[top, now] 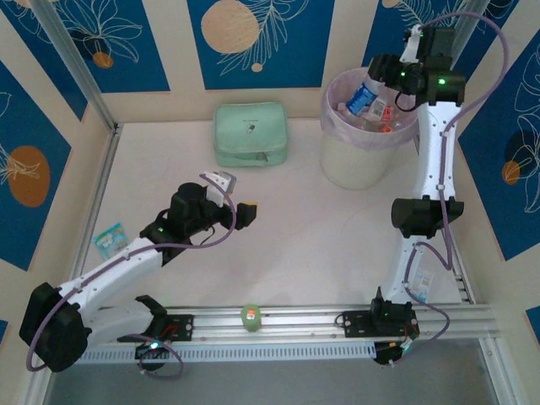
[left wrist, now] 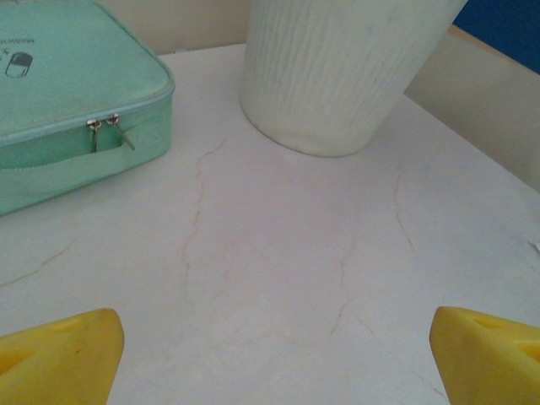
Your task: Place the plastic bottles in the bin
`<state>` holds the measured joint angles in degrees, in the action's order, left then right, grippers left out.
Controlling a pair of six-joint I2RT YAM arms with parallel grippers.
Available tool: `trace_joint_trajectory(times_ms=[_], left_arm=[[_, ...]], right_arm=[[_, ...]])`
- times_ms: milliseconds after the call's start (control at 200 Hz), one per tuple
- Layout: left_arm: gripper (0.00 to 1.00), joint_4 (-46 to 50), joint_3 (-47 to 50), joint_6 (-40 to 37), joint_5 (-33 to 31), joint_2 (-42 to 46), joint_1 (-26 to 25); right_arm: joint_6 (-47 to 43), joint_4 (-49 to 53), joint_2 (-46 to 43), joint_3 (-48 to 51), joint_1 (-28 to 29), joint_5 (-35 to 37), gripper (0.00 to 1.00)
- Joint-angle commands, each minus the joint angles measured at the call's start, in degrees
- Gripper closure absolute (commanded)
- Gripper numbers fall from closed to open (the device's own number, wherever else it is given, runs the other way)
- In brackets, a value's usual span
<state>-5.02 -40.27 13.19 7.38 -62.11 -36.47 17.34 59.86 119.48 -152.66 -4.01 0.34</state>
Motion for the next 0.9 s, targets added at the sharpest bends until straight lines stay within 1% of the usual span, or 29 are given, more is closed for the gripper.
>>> trace_joint_trajectory(times_ms=[0,175,345,445,560,670,770,805,896], left_arm=[[0.07,1.45,-2.53,0.21,-0.62,-0.38,-0.26],[0.08,1.82,-3.06,0.43,-0.26,-0.95,-0.25],[0.08,2.09,-3.32,0.74,-0.08,-1.61,-0.27],[0.08,2.46,-3.67,0.75,-0.08,-2.01,-0.24],[0.08,2.2,-3.76,0.87,-0.08,-2.34,-0.27],[0.08,1.95,-3.83,0.96,0.06,-2.91,-0.23],[0.08,1.72,-4.02,1.17,0.33,-3.37,-0.24],[0.08,1.78,-4.11,1.2,0.36,-3.43,-0.23],[0.08,2.13,-4.37,1.14,0.25,-3.49,-0.25]], right_arm=[[-2.65,2.36,1.21,2.59,0.76,1.56,0.9],[-4.95,2.64,7.17,2.21,3.19,5.97,0.9],[-4.64,1.98,12.84,1.95,4.01,6.16,0.87],[-4.95,1.03,15.24,2.14,4.61,7.56,0.76],[-4.18,-0.48,16.97,3.38,4.63,8.63,0.72],[-3.39,-2.02,18.09,4.89,4.45,8.99,0.64],[-3.09,-1.26,19.17,4.81,4.45,9.18,0.62],[-2.98,-0.79,19.21,4.62,4.54,8.9,0.6],[-3.37,0.85,18.41,3.21,4.7,8.29,0.5]])
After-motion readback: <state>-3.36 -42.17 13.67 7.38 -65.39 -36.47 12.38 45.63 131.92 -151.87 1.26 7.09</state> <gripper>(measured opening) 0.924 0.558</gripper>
